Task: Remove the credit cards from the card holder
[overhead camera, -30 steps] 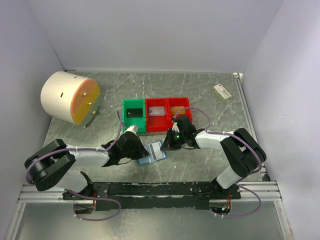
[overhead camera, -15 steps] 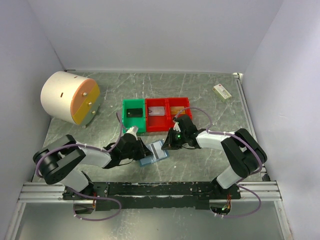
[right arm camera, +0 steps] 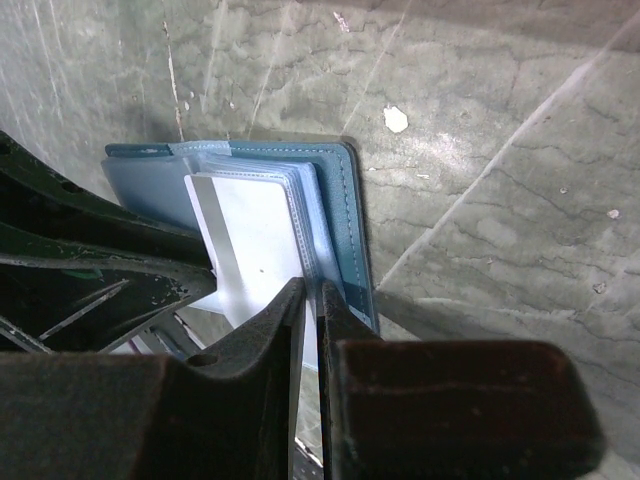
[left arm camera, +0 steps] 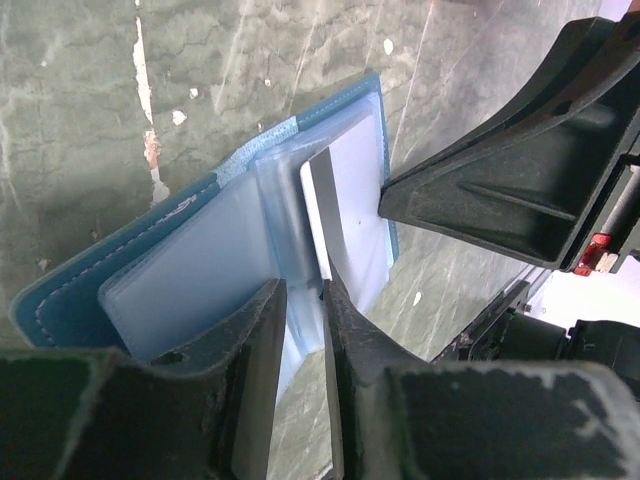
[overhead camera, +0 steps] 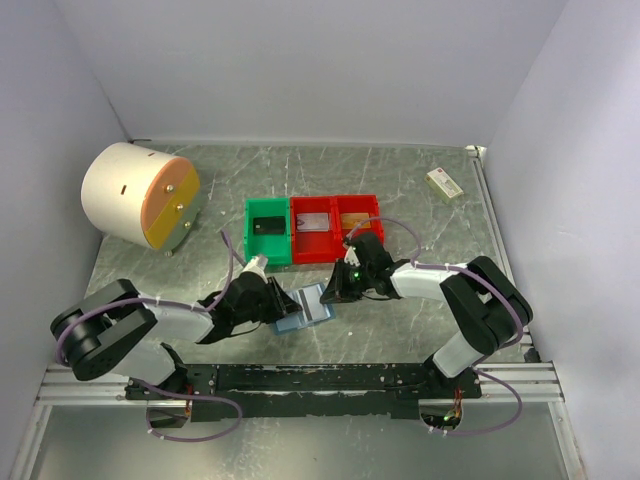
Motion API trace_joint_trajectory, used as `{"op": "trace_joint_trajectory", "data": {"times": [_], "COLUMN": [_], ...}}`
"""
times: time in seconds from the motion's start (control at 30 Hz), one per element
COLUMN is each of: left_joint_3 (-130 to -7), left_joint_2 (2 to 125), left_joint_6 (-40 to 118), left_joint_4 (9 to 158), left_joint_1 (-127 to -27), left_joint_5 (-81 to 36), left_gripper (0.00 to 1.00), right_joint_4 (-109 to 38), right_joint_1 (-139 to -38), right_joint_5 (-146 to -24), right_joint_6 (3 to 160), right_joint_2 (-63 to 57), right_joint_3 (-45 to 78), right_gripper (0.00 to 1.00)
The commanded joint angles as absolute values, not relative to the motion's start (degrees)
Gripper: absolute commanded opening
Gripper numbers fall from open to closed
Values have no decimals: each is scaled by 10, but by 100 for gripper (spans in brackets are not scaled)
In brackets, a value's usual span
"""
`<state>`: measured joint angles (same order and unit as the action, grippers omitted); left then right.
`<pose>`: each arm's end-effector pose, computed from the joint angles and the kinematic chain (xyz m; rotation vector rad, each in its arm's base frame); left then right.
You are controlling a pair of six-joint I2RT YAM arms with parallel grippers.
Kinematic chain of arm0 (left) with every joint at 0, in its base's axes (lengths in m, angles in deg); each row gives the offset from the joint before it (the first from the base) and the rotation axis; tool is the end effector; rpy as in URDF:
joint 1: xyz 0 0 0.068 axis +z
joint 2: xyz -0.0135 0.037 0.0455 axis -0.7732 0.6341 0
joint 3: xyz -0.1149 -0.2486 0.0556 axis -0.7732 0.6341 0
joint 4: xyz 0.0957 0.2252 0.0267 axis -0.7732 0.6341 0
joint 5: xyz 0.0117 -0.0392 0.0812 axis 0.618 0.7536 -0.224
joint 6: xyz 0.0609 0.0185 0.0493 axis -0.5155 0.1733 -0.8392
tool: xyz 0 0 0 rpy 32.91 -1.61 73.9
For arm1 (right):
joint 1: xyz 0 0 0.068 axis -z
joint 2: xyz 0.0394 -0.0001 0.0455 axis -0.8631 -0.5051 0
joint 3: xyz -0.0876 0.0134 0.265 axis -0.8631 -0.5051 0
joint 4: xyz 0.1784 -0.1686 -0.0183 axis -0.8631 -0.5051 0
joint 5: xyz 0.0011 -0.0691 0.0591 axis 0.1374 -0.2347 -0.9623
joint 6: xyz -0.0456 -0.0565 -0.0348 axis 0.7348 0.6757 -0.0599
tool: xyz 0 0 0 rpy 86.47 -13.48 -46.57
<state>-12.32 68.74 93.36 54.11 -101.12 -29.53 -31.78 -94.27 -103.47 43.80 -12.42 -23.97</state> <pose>0.1566 -0.1918 0.1206 -0.3153 2.3870 -1.1124 0.2168 0.1869 0.1217 0.0149 2.7243 1.0756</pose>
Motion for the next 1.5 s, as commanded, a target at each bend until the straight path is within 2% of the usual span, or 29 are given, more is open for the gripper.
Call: {"op": "trace_joint_trajectory", "data": {"times": [0.0, 0.37, 0.6, 0.83, 0.93, 1.13, 1.47], "left_joint_3": [-121, -125, -124, -127, -131, -161, -169], "left_joint_2": [707, 746, 786, 787, 782, 758, 706], "left_joint_6": [940, 945, 951, 943, 934, 904, 874], "left_joint_4": [484, 418, 362, 348, 361, 451, 561], "left_joint_1": [-1015, -1014, -1015, -1015, -1015, -1015, -1015], "left_joint_5": [-292, -267, -248, -254, -262, -274, -289], "left_gripper": [32, 31, 27, 30, 26, 7, 7], "right_joint_4": [-354, -347, -343, -332, -335, -352, -376], "right_joint_1": [-949, -949, -949, -949, -948, -948, -947], "right_joint_5": [-1026, -1034, -1039, -1056, -1059, -1045, -1015], "right_joint_6": [442, 437, 436, 435, 439, 451, 457], "right_joint_2": [-143, -147, -146, -149, -149, -134, -123], "right_joint_3": [-257, -260, -261, -269, -270, -265, -250], "right_gripper": [11, 11, 11, 11, 10, 6, 6]}}
